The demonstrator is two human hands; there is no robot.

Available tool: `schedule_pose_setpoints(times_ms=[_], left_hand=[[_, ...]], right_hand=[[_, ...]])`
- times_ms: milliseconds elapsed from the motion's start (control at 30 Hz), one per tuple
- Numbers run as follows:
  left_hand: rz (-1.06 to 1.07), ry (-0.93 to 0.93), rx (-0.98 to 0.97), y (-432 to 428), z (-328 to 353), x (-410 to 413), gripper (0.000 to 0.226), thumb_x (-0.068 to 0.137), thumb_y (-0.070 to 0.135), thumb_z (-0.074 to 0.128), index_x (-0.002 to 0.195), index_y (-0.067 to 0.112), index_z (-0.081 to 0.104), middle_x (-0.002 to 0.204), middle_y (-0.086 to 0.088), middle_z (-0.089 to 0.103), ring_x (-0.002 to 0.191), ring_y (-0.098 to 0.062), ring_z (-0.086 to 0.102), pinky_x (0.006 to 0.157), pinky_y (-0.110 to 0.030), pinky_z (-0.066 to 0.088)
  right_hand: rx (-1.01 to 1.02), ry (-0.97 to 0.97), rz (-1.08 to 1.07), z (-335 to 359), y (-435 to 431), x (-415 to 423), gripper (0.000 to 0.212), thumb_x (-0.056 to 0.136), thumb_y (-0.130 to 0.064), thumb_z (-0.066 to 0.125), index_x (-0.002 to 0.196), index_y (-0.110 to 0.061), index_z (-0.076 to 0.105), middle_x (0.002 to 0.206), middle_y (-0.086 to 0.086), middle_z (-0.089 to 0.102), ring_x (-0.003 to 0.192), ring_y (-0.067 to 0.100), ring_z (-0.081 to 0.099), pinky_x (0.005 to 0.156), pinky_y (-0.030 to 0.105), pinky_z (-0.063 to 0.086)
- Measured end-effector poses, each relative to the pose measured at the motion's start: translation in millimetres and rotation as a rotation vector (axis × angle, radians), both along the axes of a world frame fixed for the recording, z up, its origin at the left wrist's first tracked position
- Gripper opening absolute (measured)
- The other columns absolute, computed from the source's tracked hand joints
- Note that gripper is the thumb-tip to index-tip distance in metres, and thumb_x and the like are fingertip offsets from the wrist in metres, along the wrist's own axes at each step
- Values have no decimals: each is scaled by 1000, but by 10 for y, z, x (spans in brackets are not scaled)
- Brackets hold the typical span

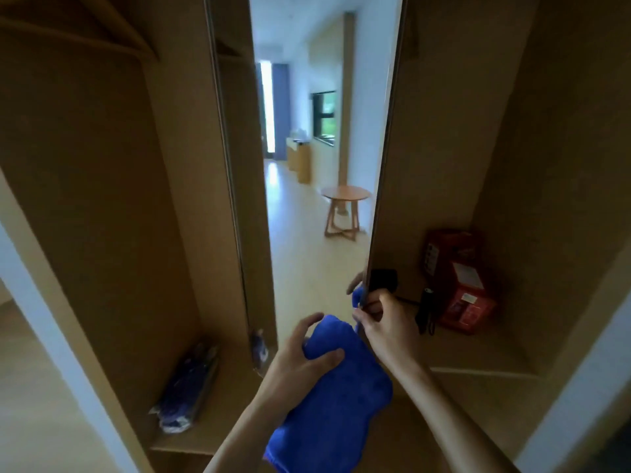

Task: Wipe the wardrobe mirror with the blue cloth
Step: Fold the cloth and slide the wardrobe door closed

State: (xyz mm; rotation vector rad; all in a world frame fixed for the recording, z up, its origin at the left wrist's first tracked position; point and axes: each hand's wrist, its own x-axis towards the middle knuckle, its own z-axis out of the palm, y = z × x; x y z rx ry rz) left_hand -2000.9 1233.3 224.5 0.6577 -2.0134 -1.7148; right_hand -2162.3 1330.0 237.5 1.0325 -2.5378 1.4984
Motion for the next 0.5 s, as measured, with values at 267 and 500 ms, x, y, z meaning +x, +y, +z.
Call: schedule_pose_setpoints(times_ms=[267, 500], left_hand=[[172, 83, -90, 83, -93, 279, 53, 85, 38, 81, 129, 54, 54, 115, 24, 66, 101, 8, 65, 78, -19, 58], [307, 115, -146, 76, -115, 533, 52, 85, 30, 82, 129, 45, 58, 117, 29, 66, 110, 7, 62, 86, -14, 52]], right_hand=[[-9, 45, 171, -39, -8, 371, 17, 92, -44, 69, 102, -37, 58, 91, -17, 67, 83, -4, 62, 65, 9, 46], [-42, 78, 268, -14, -170, 577, 17, 90, -39, 73, 86, -44, 57, 78, -25, 66, 76, -11, 62, 64, 4, 44]])
